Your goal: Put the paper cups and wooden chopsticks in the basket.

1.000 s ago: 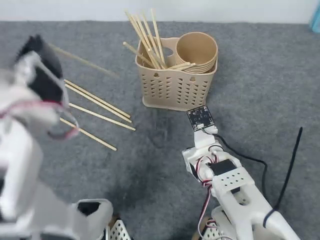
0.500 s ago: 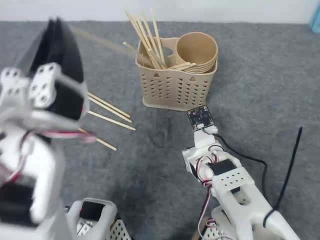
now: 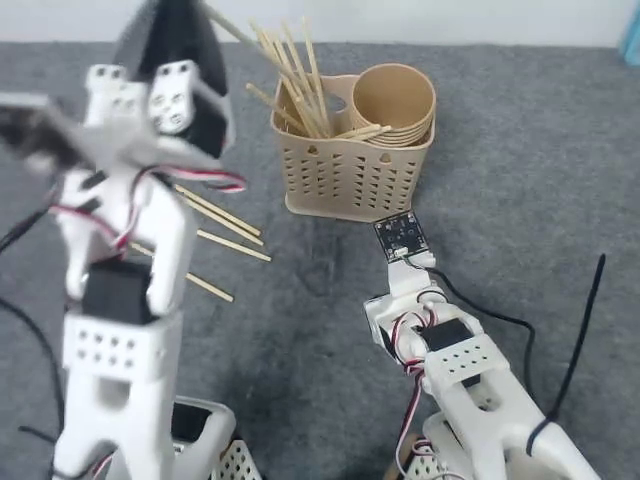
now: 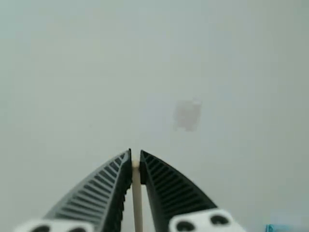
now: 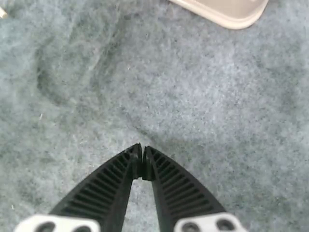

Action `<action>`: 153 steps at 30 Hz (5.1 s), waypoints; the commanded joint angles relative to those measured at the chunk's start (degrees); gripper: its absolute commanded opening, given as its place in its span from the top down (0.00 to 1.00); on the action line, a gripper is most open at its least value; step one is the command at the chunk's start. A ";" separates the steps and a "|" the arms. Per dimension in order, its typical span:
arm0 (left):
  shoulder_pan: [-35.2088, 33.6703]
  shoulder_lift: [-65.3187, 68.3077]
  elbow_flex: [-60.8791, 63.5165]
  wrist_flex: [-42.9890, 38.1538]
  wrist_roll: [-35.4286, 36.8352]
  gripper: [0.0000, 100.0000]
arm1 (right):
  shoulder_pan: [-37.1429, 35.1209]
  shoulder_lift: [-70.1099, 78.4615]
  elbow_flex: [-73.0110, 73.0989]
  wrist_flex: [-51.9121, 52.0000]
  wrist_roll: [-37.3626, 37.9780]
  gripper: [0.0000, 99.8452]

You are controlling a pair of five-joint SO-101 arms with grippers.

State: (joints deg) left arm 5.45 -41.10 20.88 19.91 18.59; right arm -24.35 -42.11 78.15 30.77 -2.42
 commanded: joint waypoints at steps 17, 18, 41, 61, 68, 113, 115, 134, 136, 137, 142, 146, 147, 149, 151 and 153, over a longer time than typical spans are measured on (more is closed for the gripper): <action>8.79 17.67 1.80 -4.92 -0.88 0.99 | 0.40 -0.40 -0.70 -1.19 3.60 0.99; 8.79 17.93 2.86 -4.92 -0.88 0.99 | 0.40 -0.40 -0.70 -1.19 3.60 0.99; -6.33 -3.08 -7.25 25.32 -0.44 0.81 | 0.48 -0.40 -0.62 -1.19 3.60 0.99; -40.62 27.96 -6.29 47.82 12.40 0.87 | 0.40 -0.40 -0.53 -1.27 3.52 0.99; -43.87 42.20 -6.29 40.62 13.71 0.87 | 0.40 -0.40 -0.53 -1.45 3.52 0.99; -42.02 71.65 -24.13 40.00 14.68 0.93 | 0.31 -0.40 -0.53 -1.19 3.69 0.99; -42.02 71.38 -24.31 40.18 14.51 1.00 | 0.31 -0.40 -0.53 -1.19 3.69 0.99; -42.11 71.30 -50.51 73.76 10.46 0.99 | 0.31 -0.40 -0.53 -1.19 3.69 0.99; -42.20 71.21 -51.38 74.20 10.20 0.99 | 0.31 -0.40 -0.53 -1.19 3.69 0.99; -42.37 70.77 -51.21 74.11 10.11 0.99 | 0.31 -0.40 -0.53 -1.19 3.69 0.99; -42.20 63.56 -45.93 73.93 8.53 0.99 | 0.31 -0.40 -0.53 -1.27 3.69 0.99; -40.97 51.96 -36.18 70.77 8.44 0.99 | 0.31 -0.40 -0.53 -1.19 3.69 0.99; -40.62 48.44 -33.10 69.36 8.18 0.99 | 0.31 -0.40 -0.53 -1.19 3.69 0.99; -39.56 41.23 -26.86 66.20 7.91 0.99 | 0.31 -0.40 -0.53 -1.19 3.69 0.99; -37.98 34.02 -21.58 62.59 8.00 0.99 | 0.31 -0.40 -0.53 -1.19 3.69 0.99; -36.75 27.34 -17.27 58.37 8.09 0.99 | 0.31 -0.40 -0.53 -1.19 3.69 0.99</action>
State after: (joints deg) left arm -33.49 -1.27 -1.19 84.18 28.00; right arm -24.35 -42.11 78.15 30.77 0.48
